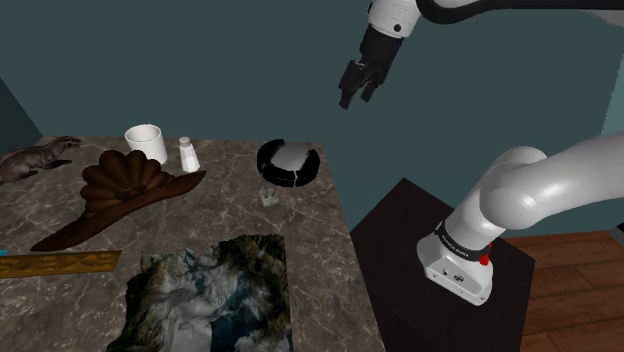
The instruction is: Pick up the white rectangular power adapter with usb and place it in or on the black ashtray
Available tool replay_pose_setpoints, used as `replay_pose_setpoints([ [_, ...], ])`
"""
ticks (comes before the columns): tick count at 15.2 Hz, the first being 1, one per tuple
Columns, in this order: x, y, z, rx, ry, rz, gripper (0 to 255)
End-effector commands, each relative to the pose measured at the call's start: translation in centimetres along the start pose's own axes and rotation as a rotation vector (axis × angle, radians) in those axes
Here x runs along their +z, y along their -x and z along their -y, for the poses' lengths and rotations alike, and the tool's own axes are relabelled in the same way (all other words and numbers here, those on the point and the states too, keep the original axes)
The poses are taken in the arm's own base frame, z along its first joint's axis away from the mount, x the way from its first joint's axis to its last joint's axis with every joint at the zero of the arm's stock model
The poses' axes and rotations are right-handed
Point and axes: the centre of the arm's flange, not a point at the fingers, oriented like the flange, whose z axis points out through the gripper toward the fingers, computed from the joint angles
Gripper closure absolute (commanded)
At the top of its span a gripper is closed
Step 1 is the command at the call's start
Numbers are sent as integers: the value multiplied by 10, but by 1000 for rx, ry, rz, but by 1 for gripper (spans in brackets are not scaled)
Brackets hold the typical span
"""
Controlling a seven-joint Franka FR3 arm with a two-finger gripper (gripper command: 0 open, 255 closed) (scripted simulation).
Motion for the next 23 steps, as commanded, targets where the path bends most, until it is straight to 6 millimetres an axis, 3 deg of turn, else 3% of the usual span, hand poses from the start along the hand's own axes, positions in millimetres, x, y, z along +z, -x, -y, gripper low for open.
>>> replay_pose_setpoints([
  [1,22,-8,14,11,4,9,0],
  [23,264,-86,165,120,54,124,0],
])
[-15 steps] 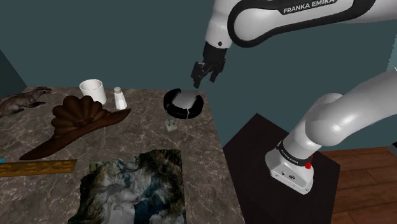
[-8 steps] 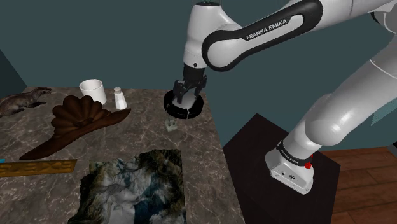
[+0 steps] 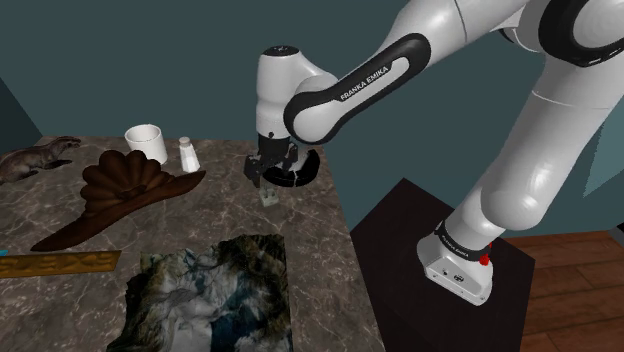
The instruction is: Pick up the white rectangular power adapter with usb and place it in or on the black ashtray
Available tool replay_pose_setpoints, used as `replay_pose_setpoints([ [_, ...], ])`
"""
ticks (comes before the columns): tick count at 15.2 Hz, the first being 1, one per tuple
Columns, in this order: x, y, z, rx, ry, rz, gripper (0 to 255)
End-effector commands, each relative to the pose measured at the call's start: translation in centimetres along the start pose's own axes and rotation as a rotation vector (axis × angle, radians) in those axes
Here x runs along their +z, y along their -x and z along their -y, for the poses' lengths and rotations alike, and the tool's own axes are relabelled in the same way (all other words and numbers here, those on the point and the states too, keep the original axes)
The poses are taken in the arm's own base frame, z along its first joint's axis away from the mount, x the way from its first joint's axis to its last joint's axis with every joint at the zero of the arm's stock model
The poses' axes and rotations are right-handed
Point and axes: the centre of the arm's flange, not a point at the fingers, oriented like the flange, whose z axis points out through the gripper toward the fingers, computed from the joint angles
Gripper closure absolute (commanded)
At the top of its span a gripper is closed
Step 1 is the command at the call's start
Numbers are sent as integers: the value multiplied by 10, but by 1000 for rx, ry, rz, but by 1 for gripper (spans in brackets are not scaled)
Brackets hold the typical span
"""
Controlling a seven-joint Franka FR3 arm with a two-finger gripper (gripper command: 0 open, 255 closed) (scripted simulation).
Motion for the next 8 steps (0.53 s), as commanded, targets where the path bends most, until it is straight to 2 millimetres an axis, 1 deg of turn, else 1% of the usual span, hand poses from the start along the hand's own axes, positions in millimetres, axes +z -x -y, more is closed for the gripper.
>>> replay_pose_setpoints([
  [1,14,-2,8,5,3,5,0],
  [8,49,-2,8,5,3,5,0],
])
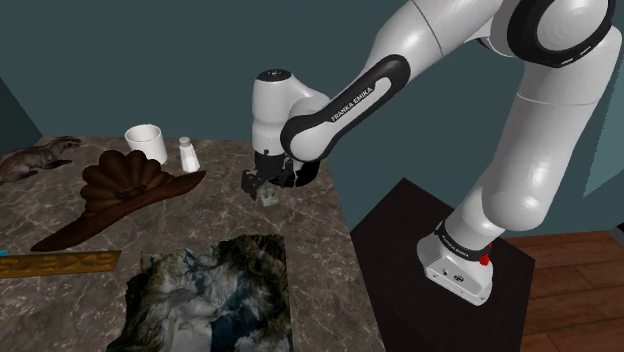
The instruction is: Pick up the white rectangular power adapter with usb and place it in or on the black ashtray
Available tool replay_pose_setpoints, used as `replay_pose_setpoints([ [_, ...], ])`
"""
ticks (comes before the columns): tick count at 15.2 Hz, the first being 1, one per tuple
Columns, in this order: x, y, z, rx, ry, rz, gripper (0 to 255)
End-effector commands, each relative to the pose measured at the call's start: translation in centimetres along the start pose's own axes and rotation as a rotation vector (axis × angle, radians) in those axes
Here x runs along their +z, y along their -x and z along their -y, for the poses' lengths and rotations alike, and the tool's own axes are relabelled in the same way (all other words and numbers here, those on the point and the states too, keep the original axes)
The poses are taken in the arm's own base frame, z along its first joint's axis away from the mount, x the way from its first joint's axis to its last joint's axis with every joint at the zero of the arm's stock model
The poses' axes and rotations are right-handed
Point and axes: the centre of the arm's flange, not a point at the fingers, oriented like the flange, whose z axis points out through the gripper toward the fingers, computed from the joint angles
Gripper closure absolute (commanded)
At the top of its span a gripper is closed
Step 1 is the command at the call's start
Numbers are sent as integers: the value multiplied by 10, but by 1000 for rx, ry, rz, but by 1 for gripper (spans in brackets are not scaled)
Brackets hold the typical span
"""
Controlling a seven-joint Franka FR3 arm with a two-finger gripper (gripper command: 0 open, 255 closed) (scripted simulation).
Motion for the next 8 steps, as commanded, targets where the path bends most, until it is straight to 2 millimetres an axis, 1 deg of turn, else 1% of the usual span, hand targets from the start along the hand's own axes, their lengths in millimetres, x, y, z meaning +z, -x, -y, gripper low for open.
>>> replay_pose_setpoints([
  [1,3,0,-1,0,0,0,0],
  [7,3,0,-1,0,0,0,0],
  [8,3,0,-1,0,0,0,255],
])
